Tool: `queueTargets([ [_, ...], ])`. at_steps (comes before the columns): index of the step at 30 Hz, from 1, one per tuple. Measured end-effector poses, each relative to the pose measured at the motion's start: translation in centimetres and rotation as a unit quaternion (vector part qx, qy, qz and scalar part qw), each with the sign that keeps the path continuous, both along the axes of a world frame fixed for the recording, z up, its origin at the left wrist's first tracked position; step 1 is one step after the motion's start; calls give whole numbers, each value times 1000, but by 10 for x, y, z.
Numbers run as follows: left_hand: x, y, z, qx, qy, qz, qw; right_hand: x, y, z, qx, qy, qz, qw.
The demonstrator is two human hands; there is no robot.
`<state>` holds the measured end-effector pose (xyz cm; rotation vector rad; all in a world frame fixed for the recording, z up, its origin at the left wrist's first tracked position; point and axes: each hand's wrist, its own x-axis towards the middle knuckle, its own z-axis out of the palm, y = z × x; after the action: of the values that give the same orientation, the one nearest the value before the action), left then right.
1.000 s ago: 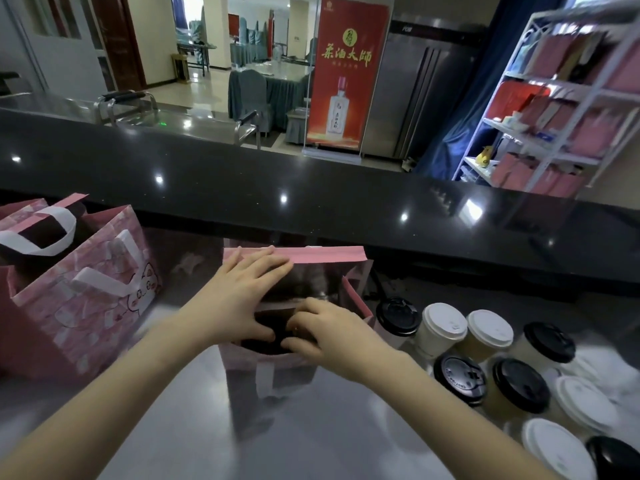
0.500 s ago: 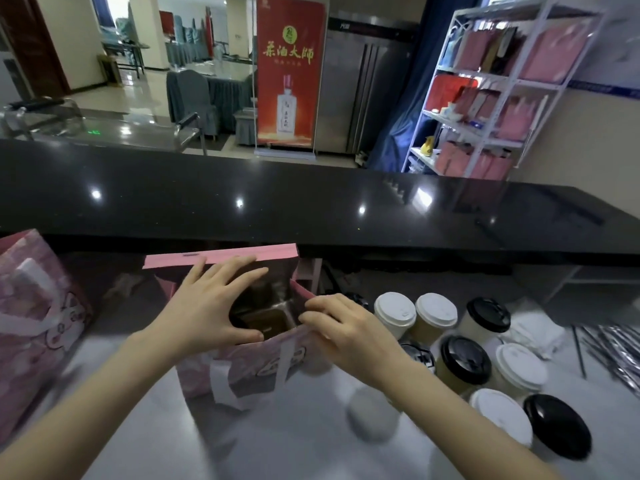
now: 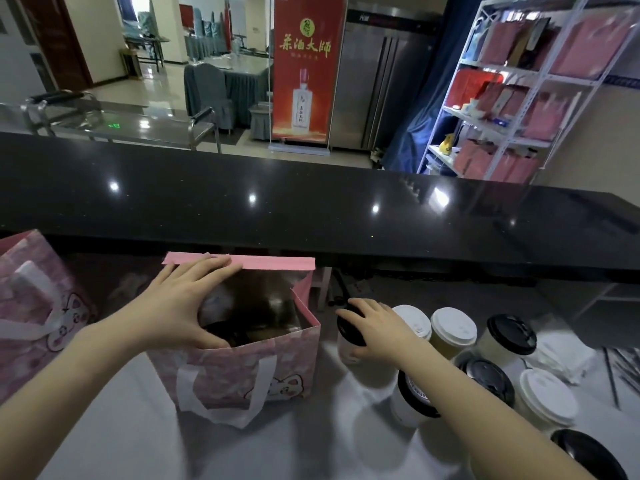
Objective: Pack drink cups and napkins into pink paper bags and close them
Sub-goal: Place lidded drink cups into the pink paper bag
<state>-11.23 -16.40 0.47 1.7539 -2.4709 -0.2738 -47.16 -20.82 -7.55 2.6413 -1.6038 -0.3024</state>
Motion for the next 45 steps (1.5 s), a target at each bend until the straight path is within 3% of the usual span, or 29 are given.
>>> queueTargets([
  [6, 3, -4, -1, 2, -9, -3, 1000, 5, -12, -2, 63, -16, 18, 998],
  [12, -10, 8, -8, -11, -53, -3, 999, 7, -5, 13, 47, -44, 18, 998],
  [21, -38, 33, -16, -13, -27, 46, 998, 14, 46, 147, -87, -196, 71, 974],
  [26, -44, 45, -17, -16, -8, 41, 999, 46, 82, 196, -97, -229, 140, 958],
  [32, -39, 52, -17, -26, 17, 25, 999, 96, 92, 181, -99, -173, 199, 959],
  [38, -34, 59, -18, -39, 55, 14, 998, 115, 90, 175, -103, -177, 222, 953],
  [45, -22, 65, -16, -44, -4, 18, 999, 118, 85, 140, -66, -107, 208, 970],
])
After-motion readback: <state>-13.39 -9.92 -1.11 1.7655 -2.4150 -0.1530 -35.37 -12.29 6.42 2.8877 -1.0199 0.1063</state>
